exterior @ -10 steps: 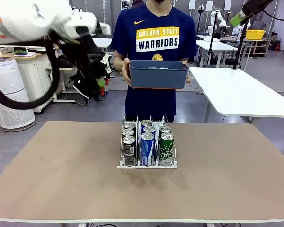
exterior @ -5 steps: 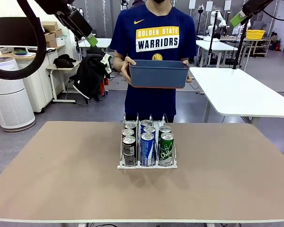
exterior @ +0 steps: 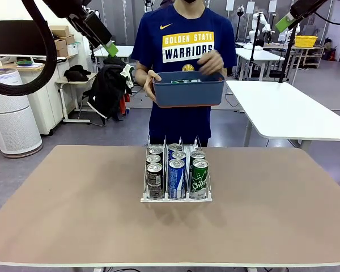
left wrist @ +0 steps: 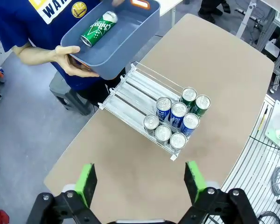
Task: Fill the beverage cans into the dispenser.
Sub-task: Pick up the Sprite handed by the human.
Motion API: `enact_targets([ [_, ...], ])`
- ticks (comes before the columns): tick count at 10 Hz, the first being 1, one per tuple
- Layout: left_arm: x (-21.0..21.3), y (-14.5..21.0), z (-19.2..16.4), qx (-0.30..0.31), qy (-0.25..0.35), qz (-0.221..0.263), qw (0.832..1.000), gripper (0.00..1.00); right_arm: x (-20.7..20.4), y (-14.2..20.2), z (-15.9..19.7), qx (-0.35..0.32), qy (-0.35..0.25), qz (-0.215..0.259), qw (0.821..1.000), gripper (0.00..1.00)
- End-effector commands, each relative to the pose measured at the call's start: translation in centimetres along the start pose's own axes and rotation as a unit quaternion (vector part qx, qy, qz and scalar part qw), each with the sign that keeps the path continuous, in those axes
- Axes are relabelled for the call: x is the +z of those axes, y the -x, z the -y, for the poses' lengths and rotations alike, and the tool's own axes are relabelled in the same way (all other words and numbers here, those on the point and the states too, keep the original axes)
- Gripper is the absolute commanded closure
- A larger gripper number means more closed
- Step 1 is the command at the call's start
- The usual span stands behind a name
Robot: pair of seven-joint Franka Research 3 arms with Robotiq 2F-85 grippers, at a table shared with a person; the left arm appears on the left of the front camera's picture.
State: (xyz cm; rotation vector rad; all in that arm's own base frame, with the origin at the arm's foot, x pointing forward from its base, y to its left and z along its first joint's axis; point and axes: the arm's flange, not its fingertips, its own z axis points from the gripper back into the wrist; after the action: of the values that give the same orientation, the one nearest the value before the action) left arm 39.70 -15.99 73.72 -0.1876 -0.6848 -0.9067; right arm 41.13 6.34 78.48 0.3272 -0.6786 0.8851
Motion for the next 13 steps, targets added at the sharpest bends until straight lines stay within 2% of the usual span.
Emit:
enact_targets([
  [1,0.0,0.3,-0.2,0.001,0.0,0.001,1.0,0.0,0.0,0.1,-0.2,-0.001,-0.002,0.002,1.0,0.0],
  [7,2.1,-1.0,-0.9,-0.021,-0.02,0.018,0.999,0.0,0.0,0.1,-0.2,-0.001,-0.002,0.002,1.0,0.0],
  [10,1.7,-1.2,-1.1,-0.006,-0.017,0.006,1.0,0.0,0.0,0.1,-0.2,-0.001,-0.002,0.002,1.0,0.0],
  [11,2.4,-1.3,-0.3,-0.008,-0.015,0.021,1.0,0.0,0.0,0.1,-0.2,-0.001,-0.002,0.002,1.0,0.0],
  [13,2.4,-1.3,-0.3,-0.008,-0.015,0.021,1.0,0.0,0.0,0.1,-0.2,-0.001,-0.002,0.002,1.0,0.0],
])
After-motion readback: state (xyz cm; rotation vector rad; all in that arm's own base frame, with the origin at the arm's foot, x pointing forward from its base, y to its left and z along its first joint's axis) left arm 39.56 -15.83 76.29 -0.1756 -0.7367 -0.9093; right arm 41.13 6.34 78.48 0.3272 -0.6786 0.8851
